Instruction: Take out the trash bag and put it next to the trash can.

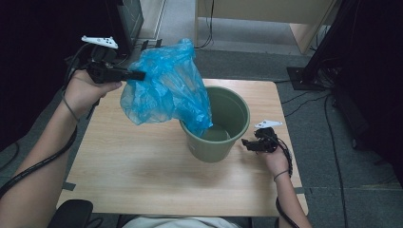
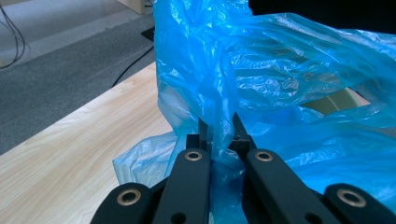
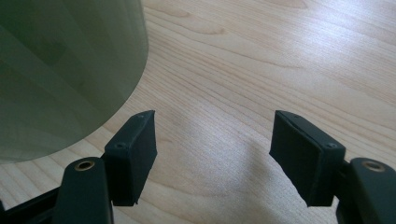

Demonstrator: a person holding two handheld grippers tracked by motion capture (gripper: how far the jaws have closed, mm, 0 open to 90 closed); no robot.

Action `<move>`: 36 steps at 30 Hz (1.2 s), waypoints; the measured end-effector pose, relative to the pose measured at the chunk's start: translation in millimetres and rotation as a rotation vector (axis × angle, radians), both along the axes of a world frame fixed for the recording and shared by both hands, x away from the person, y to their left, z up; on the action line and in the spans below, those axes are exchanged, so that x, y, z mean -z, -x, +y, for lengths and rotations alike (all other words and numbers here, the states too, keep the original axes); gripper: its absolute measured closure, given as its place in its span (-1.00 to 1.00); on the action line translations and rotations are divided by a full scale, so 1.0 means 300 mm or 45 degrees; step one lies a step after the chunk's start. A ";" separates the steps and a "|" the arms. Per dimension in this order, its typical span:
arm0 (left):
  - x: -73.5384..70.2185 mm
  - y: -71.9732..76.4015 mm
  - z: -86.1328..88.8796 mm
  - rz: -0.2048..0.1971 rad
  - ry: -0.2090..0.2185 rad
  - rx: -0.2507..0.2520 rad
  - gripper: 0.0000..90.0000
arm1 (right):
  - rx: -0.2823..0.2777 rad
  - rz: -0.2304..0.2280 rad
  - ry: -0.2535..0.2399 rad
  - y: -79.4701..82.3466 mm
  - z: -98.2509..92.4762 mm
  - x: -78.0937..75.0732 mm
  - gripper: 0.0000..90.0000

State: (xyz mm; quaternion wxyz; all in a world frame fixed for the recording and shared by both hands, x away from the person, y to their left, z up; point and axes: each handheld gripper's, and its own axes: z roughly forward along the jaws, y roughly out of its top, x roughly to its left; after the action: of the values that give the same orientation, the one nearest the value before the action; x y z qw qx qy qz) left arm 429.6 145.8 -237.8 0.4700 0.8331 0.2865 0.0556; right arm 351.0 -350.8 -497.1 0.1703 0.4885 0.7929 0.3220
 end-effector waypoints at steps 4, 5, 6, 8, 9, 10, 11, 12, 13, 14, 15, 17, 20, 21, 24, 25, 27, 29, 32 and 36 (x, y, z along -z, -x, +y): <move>-0.019 0.004 0.032 -0.010 0.002 -0.019 1.00 | 0.000 -0.001 0.000 0.001 0.000 0.000 -0.31; -0.023 0.006 0.041 -0.011 0.003 -0.025 1.00 | 0.001 0.001 -0.001 0.001 0.000 0.000 -0.31; -0.026 0.007 0.051 -0.013 0.000 -0.029 0.99 | 0.003 0.004 -0.003 0.001 0.000 0.000 -0.31; -0.032 0.012 0.076 -0.017 -0.001 -0.046 1.00 | 0.000 0.002 -0.002 0.000 -0.002 0.001 -0.31; -0.034 0.013 0.085 -0.018 0.000 -0.052 1.00 | 0.002 0.003 -0.002 0.000 -0.003 0.001 -0.31; -0.036 0.014 0.101 -0.020 0.004 -0.061 1.00 | 0.003 0.004 -0.003 0.000 -0.003 0.001 -0.31; -0.037 0.015 0.109 -0.020 0.005 -0.067 1.00 | 0.004 0.004 -0.002 0.000 -0.003 0.001 -0.31; -0.038 0.017 0.119 -0.021 0.006 -0.076 1.00 | 0.004 0.003 -0.002 0.000 -0.003 0.001 -0.31; -0.038 0.019 0.129 -0.020 0.006 -0.081 1.00 | 0.001 0.001 -0.001 0.000 -0.003 0.001 -0.31; -0.038 0.020 0.139 -0.020 0.007 -0.086 0.99 | 0.001 0.001 0.000 0.000 -0.003 0.001 -0.31; -0.038 0.021 0.149 -0.021 0.005 -0.093 1.00 | 0.004 0.003 -0.002 0.000 -0.002 0.000 -0.31; -0.037 0.023 0.172 -0.019 0.004 -0.106 1.00 | 0.006 0.003 -0.003 0.000 -0.001 0.000 -0.31; -0.037 0.028 0.201 -0.018 0.009 -0.129 0.99 | 0.004 0.005 -0.002 0.000 -0.002 0.002 -0.31; -0.037 0.030 0.211 -0.015 0.012 -0.137 1.00 | 0.003 0.004 0.000 0.000 -0.003 0.003 -0.31; -0.040 0.035 0.237 -0.020 0.013 -0.153 0.99 | 0.006 0.009 0.002 -0.001 -0.004 0.004 -0.31; -0.040 0.037 0.245 -0.019 0.011 -0.159 0.99 | 0.008 0.009 -0.001 -0.001 -0.004 0.004 -0.31; -0.040 0.039 0.265 -0.019 0.010 -0.172 0.99 | 0.003 0.005 0.002 0.000 -0.005 0.004 -0.31; -0.041 0.043 0.288 -0.016 0.020 -0.191 0.99 | 0.005 0.003 0.002 0.000 -0.006 0.004 -0.31; -0.043 0.048 0.309 -0.022 0.014 -0.205 0.99 | 0.008 0.006 0.002 -0.001 -0.006 0.005 -0.31; -0.048 0.056 0.345 -0.023 0.019 -0.228 0.99 | 0.006 0.005 0.002 0.000 -0.006 0.004 -0.31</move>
State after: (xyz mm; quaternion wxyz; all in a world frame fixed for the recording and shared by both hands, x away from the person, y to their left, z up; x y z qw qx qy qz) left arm 412.8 249.3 -223.4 0.4720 0.7999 0.3561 0.1029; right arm 351.0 -352.5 -498.5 0.1699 0.4910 0.7924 0.3198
